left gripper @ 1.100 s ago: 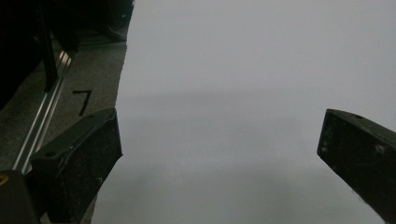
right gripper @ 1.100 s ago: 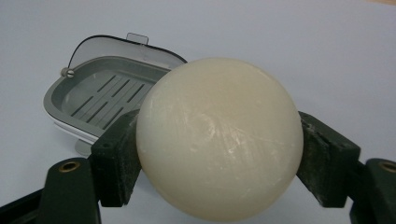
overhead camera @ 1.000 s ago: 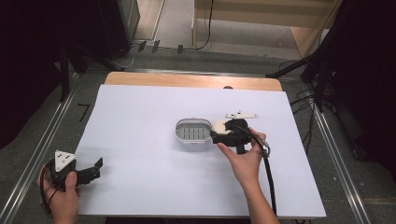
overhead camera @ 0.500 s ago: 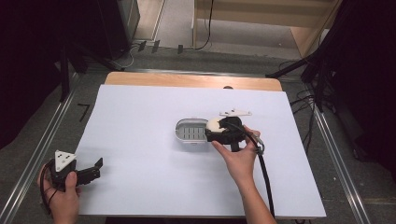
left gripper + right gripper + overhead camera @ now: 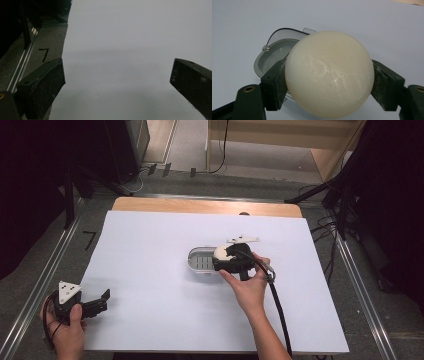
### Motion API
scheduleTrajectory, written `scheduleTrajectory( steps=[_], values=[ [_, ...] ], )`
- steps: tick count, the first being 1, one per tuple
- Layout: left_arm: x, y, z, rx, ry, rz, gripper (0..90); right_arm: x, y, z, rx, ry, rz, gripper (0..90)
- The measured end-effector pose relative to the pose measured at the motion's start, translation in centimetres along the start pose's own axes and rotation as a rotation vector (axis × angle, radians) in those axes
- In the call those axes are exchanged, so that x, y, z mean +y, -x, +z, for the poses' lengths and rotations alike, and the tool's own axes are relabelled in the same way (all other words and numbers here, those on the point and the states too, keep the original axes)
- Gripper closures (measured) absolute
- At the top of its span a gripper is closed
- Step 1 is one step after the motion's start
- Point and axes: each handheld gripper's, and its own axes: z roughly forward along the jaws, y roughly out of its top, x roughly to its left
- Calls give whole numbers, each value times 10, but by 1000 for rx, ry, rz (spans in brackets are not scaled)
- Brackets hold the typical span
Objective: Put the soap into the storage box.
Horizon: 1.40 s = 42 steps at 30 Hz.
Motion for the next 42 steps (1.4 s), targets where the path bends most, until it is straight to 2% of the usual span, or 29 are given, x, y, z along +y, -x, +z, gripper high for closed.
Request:
scheduleTrajectory(
  steps=[26,42],
  values=[
    [0,0,0,-3,-2,-1,3,4,-20,25,33,-20,0,248],
    [0,0,0,-3,-8,1,3,3,-27,37,41,-44,8,248]
  ],
)
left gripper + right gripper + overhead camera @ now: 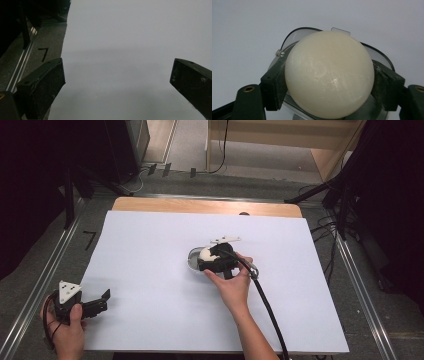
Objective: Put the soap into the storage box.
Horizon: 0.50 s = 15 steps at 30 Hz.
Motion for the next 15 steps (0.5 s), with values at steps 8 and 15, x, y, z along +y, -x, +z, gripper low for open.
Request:
scheduleTrajectory(
  steps=[8,15],
  values=[
    [0,0,0,-1,-1,1,3,-2,1,5,-12,-15,-1,247],
    [0,0,0,-3,0,1,3,-4,-1,11,-11,-29,6,247]
  ],
)
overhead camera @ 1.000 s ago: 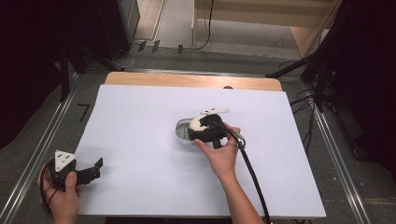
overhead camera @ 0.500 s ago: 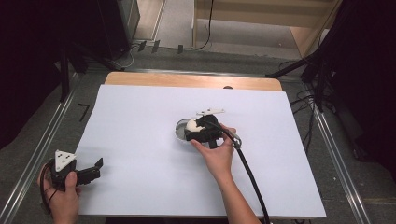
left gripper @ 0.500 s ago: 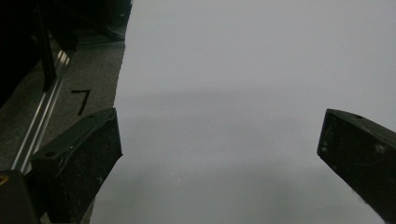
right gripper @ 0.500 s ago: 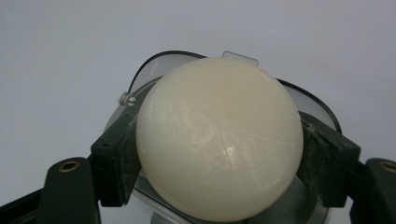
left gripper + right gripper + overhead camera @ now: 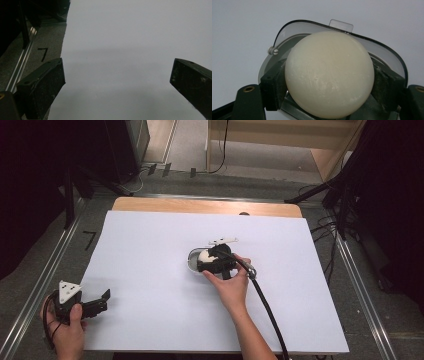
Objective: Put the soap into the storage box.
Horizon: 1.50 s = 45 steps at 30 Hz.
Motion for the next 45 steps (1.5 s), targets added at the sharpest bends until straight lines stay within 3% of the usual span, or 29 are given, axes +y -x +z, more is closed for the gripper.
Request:
scheduleTrajectory(
  steps=[17,45],
  values=[
    [0,-1,0,-6,1,-2,3,-1,-1,0,-38,16,-3,245],
    [0,0,0,-3,-1,-1,3,5,2,-18,-28,93,7,270]
  ],
)
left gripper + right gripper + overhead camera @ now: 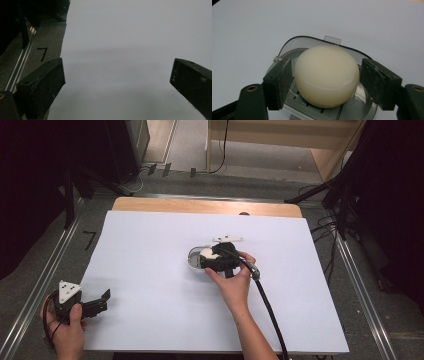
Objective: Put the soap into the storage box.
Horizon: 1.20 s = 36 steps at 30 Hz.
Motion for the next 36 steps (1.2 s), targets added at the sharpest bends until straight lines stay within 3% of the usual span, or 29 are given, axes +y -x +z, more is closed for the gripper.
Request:
scheduleTrajectory(
  steps=[11,18,36],
  values=[
    [0,0,0,1,-1,1,3,5,5,-13,2,34,10,261],
    [0,0,0,1,0,0,3,5,10,-20,-7,28,-8,220],
    [0,0,0,2,0,1,3,-4,43,-46,-12,60,15,132]
  ],
)
